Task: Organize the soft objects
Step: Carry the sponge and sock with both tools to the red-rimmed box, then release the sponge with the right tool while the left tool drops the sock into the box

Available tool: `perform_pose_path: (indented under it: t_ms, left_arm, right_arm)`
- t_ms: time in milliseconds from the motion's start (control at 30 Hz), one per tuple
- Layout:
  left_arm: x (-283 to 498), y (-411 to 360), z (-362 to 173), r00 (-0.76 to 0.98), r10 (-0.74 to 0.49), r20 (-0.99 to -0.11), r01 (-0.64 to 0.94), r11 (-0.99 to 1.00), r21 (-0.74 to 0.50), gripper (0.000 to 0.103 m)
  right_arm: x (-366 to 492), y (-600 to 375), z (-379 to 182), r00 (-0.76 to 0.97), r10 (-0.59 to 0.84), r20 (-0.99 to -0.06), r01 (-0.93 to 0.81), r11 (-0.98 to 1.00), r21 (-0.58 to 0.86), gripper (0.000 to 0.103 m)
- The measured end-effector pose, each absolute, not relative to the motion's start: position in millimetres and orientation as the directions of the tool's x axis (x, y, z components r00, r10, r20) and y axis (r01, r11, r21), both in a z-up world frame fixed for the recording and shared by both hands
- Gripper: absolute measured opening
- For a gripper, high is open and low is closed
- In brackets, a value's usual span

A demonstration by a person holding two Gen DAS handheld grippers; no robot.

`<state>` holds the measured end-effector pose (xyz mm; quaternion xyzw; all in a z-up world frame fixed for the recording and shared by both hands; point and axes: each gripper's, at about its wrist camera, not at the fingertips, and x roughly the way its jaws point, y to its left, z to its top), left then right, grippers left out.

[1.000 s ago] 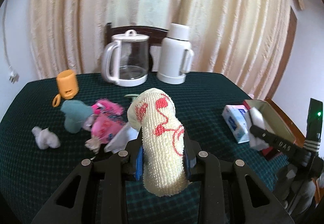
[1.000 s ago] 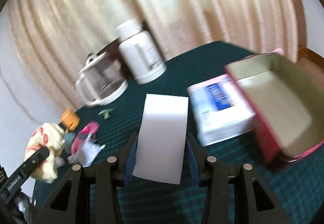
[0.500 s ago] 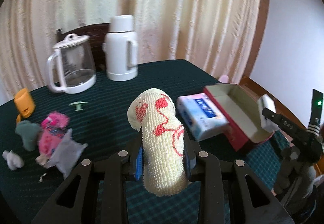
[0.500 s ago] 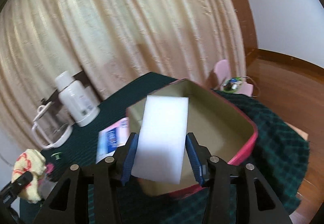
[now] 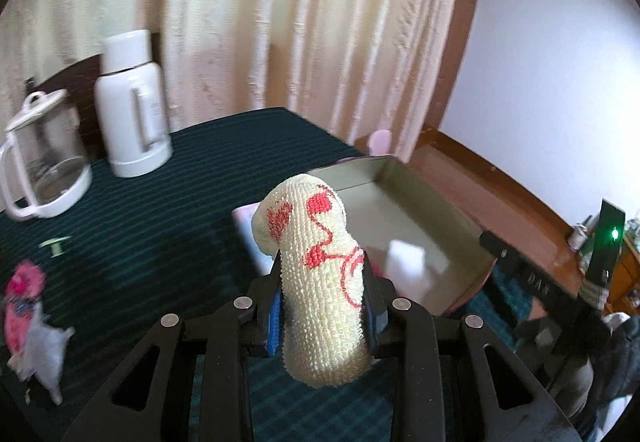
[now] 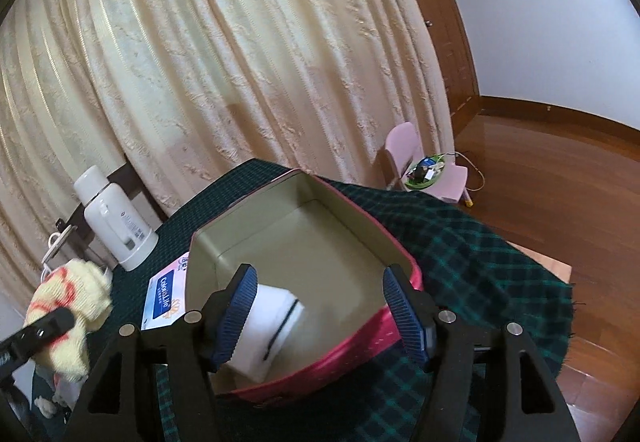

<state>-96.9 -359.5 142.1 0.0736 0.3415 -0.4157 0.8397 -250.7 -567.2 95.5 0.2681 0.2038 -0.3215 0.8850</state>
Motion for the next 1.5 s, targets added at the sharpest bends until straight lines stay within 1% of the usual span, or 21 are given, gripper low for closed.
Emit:
perform_pose_path:
  t_ms: [233, 467, 500, 533, 567, 600, 633, 667, 800, 933, 1133, 1500]
  left_arm:
    - [-95.5, -416.6, 140.2, 0.303, -0.726, -0.618, 0.807, 0.540, -0.240, 0.031]
    - [-111.1, -463.4, 141.8, 0.240, -0.762, -0.602, 0.867, 0.447, -0.220, 0.034]
    - [-113.6, -468.8, 141.7, 0.231, -0.766, -0.600, 0.876, 0.432, -0.215, 0.038]
    - [-115.2, -472.7, 141.8, 0.224, -0.769, -0.599, 0.881, 0.422, -0.212, 0.048]
    - [-117.0, -478.4, 140.9, 0.214, -0.772, -0.598, 0.888, 0.409, -0.210, 0.055]
    - [-118.5, -483.1, 139.9, 0.201, -0.777, -0.597, 0.895, 0.394, -0.211, 0.071]
    - [-118.3, -487.1, 138.8, 0.189, -0.781, -0.596, 0.899, 0.381, -0.215, 0.082]
    - [-118.2, -490.2, 138.1, 0.177, -0.786, -0.592, 0.902, 0.370, -0.223, 0.084]
    - [-116.1, -487.1, 140.8, 0.173, -0.807, -0.565, 0.901, 0.361, -0.240, 0.085]
    - [-108.5, -476.6, 142.0, 0.203, -0.793, -0.575, 0.891, 0.393, -0.228, 0.085]
    - [-104.7, -449.2, 141.5, 0.293, -0.758, -0.583, 0.859, 0.477, -0.187, 0.085]
    - [-106.2, -389.7, 129.6, 0.391, -0.670, -0.631, 0.793, 0.593, -0.139, 0.085]
  right_arm:
    - [-264.5, -572.3, 100.1, 0.697, -0.500, -0.514, 0.702, 0.622, 0.347, 0.069]
    - [-266.4, -575.4, 102.0, 0.682, -0.516, -0.517, 0.718, 0.604, 0.344, 0.069]
    - [-266.5, -575.3, 101.3, 0.681, -0.517, -0.519, 0.720, 0.600, 0.347, 0.069]
    - [-266.5, -575.9, 100.5, 0.679, -0.516, -0.522, 0.722, 0.596, 0.351, 0.069]
    - [-266.6, -576.3, 99.4, 0.678, -0.515, -0.524, 0.724, 0.592, 0.354, 0.069]
    - [-266.9, -576.6, 98.4, 0.676, -0.515, -0.527, 0.726, 0.589, 0.356, 0.069]
    - [-266.6, -577.1, 97.8, 0.675, -0.514, -0.530, 0.727, 0.586, 0.357, 0.069]
    - [-266.2, -577.6, 96.8, 0.674, -0.511, -0.534, 0.728, 0.584, 0.359, 0.069]
    - [-265.5, -575.2, 96.3, 0.675, -0.507, -0.536, 0.726, 0.585, 0.362, 0.069]
    - [-262.7, -569.0, 98.5, 0.688, -0.497, -0.528, 0.713, 0.598, 0.367, 0.070]
    - [-254.6, -554.6, 101.4, 0.713, -0.462, -0.527, 0.683, 0.630, 0.371, 0.071]
    - [-238.0, -523.9, 111.6, 0.763, -0.400, -0.508, 0.611, 0.705, 0.361, 0.072]
